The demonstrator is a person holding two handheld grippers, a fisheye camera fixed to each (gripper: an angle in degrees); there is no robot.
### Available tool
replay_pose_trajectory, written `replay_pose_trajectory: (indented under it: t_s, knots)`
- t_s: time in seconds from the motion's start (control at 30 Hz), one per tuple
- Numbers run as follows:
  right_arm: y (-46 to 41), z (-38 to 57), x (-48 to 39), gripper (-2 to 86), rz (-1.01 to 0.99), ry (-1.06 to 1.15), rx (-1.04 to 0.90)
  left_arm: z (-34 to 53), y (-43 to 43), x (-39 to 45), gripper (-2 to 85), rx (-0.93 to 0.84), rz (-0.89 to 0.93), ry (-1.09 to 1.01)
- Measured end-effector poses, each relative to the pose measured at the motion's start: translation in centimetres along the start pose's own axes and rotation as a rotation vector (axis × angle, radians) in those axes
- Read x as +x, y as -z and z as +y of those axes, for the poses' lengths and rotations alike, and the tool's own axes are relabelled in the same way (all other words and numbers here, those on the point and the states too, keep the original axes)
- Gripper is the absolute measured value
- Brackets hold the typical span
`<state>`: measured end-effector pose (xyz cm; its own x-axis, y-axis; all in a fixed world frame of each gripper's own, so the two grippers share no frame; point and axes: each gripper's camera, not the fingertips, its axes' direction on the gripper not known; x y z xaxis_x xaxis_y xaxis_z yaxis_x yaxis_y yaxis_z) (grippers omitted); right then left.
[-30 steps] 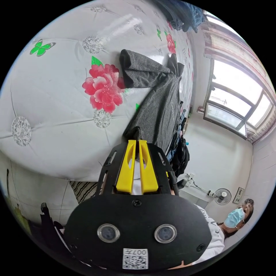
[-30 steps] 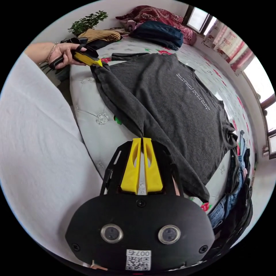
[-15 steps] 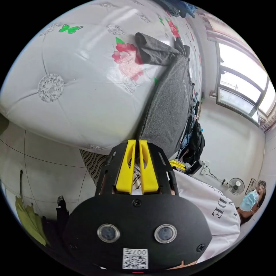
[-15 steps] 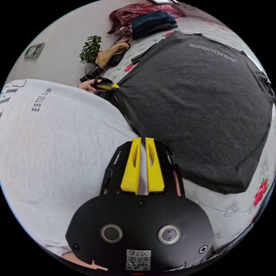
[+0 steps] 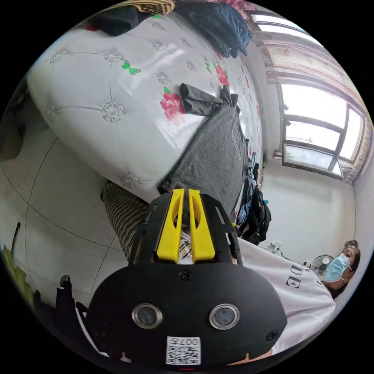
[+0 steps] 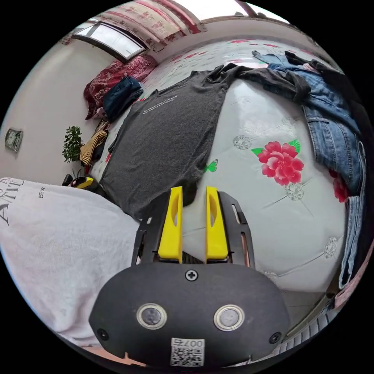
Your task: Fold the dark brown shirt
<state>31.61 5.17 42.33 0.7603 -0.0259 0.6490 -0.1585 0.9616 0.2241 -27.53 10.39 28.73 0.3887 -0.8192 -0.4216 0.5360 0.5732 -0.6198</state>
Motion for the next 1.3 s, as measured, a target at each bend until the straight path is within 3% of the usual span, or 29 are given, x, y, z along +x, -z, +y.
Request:
replay_pose_trajectory:
  t_s: [0.2, 0.47, 0.63, 0.8, 0.9, 0.97, 1.1, 1.17, 1.3]
  knots:
    - [2.8, 0.8, -0.8, 0.2, 0.029, 0.103, -0.092, -0.1, -0.9, 2.2, 4.2, 0.103, -0.078, -0.021]
    - [5.2, 3.6, -0.8, -0.1, 0.176, -0.17, -0.036, -7.5, -3.8, 3.6, 5.2, 0.185, -0.159, 0.001]
    - [4.4, 2.8, -3.8, -0.3, 0.122, -0.217, 0.025, -11.6, -5.7, 6.6, 12.4, 0.232, -0.419, -0.127]
    - [2.3, -0.6, -7.9, -0.3, 0.148, -0.155, -0.01, -14.3, -11.2, 10.8, 11.1, 0.05, -0.806, -0.433]
    - [1.5, -2.0, -10.0, -0.3, 0.139, -0.138, -0.005, -15.0, -11.8, 11.5, 3.7, -0.004, -0.778, -0.545]
    - [1.0, -2.4, -11.3, -0.3, 0.144, -0.124, -0.015, -16.4, -10.0, 10.8, 2.9, 0.017, -0.705, -0.512]
    - [0.3, -2.6, -13.5, -0.3, 0.207, -0.111, -0.045, -20.0, 0.3, 7.9, 2.2, 0.263, -0.318, -0.325]
    - [0.1, -2.5, -14.1, -0.3, 0.229, -0.112, -0.054, -20.9, 5.1, 7.2, 2.1, 0.402, -0.221, -0.293]
    - [-0.2, -2.8, -14.6, -0.3, 0.237, -0.108, -0.083, -21.9, 12.8, 7.6, 1.9, 0.623, -0.297, -0.279]
